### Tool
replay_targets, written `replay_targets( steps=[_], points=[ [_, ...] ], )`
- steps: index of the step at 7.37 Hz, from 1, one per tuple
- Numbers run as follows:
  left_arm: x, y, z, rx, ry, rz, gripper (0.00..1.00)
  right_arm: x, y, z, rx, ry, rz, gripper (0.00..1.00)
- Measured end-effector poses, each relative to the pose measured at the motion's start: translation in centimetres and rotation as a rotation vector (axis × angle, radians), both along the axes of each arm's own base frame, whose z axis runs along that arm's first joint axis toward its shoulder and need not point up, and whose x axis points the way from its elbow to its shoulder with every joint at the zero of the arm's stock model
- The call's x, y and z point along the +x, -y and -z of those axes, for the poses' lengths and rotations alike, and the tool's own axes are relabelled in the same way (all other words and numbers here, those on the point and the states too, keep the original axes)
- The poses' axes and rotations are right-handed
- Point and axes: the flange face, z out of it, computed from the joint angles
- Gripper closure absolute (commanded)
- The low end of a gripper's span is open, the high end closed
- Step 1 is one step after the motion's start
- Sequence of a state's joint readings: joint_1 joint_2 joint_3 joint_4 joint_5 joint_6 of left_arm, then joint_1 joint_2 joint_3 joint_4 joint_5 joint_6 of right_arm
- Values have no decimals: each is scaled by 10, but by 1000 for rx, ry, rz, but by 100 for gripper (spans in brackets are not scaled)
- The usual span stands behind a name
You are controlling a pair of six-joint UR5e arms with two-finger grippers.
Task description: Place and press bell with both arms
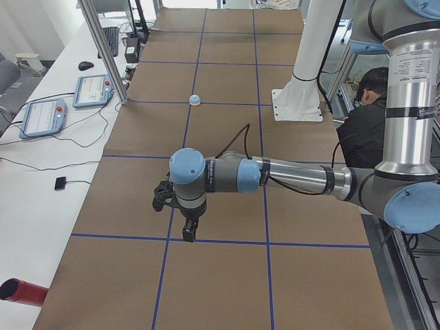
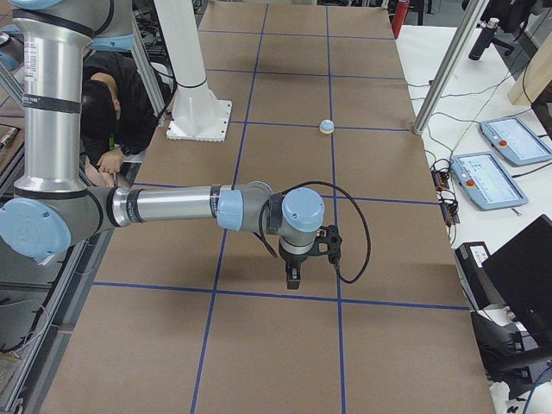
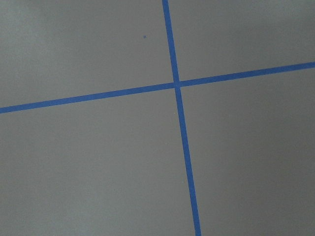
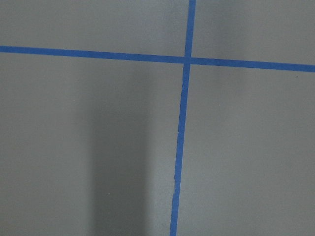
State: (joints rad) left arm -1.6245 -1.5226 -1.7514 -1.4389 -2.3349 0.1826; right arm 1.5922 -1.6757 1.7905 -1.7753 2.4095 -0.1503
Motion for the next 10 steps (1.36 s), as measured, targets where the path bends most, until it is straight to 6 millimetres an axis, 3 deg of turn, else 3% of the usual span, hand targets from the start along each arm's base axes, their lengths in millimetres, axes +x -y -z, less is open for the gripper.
replay_targets(
  steps=[4,10],
  points=[
    [0,-4,-4,-7,0,-2,0,5,1,1,33,-11,31,0],
    [0,-6,-7,-7,1,-5,0,5,-1,-17,15,-14,28,0]
  ],
)
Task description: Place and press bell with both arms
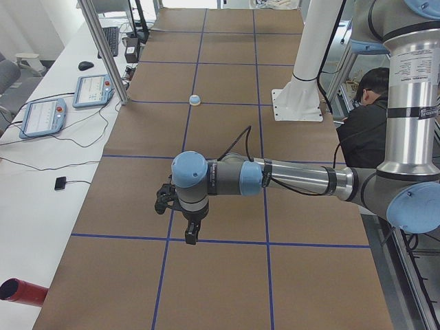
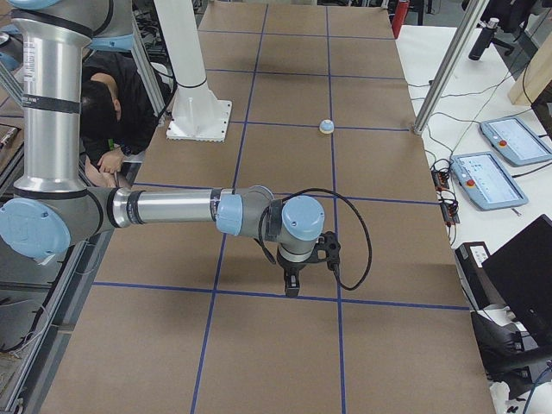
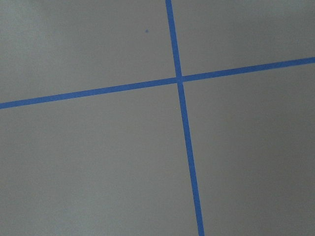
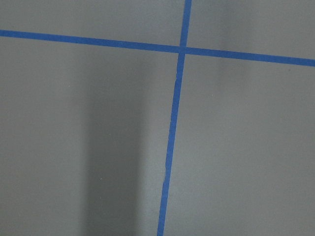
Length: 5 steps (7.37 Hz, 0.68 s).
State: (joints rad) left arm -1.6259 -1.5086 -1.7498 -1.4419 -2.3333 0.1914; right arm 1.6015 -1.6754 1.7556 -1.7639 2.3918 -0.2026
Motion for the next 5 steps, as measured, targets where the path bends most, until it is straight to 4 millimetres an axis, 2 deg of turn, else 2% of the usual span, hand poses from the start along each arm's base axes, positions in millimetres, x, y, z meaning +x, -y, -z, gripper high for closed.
replay_targets(
  steps=[5],
  points=[
    [1,0,-3,-6,0,-2,0,0,0,-1,-1,1,0,0]
  ],
)
